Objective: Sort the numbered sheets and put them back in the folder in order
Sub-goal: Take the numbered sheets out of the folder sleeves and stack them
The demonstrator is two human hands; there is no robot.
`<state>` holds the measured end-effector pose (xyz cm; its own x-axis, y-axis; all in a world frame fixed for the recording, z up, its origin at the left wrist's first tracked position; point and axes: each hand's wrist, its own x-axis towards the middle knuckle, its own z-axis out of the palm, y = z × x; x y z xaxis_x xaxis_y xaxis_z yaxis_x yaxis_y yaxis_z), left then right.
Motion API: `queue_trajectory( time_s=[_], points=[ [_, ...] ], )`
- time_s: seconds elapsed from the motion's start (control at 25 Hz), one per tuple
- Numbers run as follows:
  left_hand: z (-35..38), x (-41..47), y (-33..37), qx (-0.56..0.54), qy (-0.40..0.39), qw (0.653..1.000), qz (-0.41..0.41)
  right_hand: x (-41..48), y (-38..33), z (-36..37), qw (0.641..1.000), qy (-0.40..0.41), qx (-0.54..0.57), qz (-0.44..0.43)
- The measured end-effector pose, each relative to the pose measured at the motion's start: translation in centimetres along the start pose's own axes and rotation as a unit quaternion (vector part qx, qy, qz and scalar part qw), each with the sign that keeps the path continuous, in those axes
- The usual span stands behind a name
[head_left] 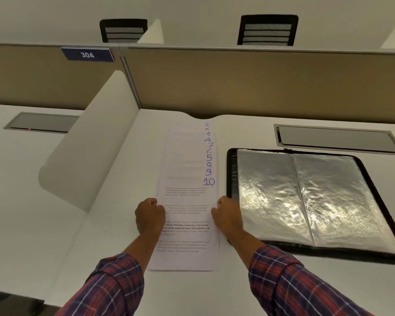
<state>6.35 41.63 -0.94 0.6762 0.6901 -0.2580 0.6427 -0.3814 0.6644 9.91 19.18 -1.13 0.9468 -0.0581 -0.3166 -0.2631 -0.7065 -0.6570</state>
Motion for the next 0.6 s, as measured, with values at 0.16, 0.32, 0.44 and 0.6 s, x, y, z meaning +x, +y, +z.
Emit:
queue_trajectory(
  time_s=[0.16, 0.32, 0.44, 0.6],
  points=[
    [0.4, -0.1, 0.4, 0.06, 0.014, 0.998, 0.019, -0.1, 0.0, 0.2, 1.0, 0.009, 0.006, -0.017],
    [1.6, -1.3, 1.4, 0.129, 0.044, 0.982, 0.133, -1.0, -0.2, -0.4, 0.998, 0.028, 0.025, -0.055],
    [3.3, -2.5, 2.9, 0.095, 0.017, 0.971, 0.22, -1.6, 0.1, -1.2, 0.994, 0.063, 0.021, -0.088],
    [5.8, -5.0, 6.3, 0.058, -0.044, 0.953, 0.296, -0.9, 2.1, -3.1, 0.98, 0.132, -0.078, -0.126]
  ],
)
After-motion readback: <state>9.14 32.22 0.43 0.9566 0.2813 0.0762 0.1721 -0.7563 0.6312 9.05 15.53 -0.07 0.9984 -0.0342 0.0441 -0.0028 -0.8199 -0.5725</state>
